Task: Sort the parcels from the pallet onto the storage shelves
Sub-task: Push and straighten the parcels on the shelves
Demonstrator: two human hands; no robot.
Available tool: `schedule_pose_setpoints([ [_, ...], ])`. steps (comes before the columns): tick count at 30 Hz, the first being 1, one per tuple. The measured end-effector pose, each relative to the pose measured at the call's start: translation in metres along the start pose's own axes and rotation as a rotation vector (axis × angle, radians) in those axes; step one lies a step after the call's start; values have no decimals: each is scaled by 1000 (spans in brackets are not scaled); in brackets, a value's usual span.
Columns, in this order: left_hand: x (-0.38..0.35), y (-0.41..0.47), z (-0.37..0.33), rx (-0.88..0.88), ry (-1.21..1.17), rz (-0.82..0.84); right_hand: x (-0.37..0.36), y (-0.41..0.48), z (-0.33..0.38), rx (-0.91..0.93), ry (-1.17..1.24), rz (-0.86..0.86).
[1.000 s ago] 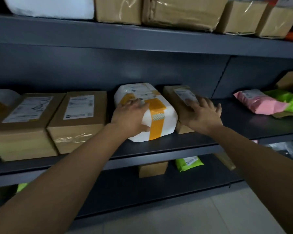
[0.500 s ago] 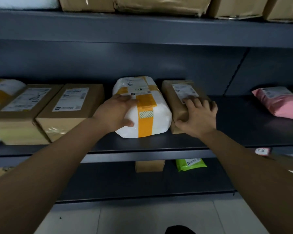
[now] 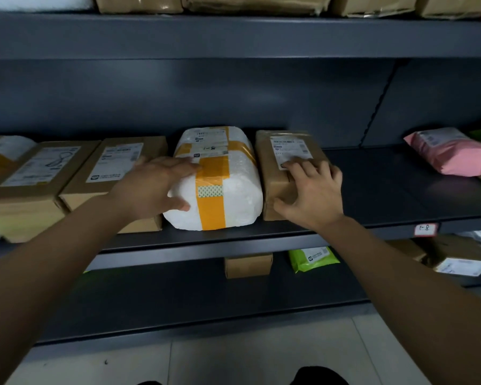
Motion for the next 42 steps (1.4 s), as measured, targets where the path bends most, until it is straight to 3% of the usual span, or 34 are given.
schedule_pose_setpoints([
  [14, -2, -8, -2, 38, 16, -21, 1, -6, 9, 34, -17, 8],
  [24, 2, -17, -10, 108, 5, 43, 14, -10, 45, 11, 21, 121],
  [30, 32, -60, 5, 221, 131, 169, 44, -8, 103, 65, -46, 352],
  [35, 83, -111, 29, 344, 148, 332, 82, -6, 153, 135, -28, 663],
  [42, 176, -162, 49, 414, 165, 371, 160, 23, 227, 256, 63, 799],
])
Point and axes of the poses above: each hand's wrist, its own y-axis towards the middle knuckle, its own x-axis out of the back of the hand, z = x × y, the point moved 6 cm from there along y, towards the middle knuckle, and after that the axes turned 6 degrees about -z, right-handed, at the moved point
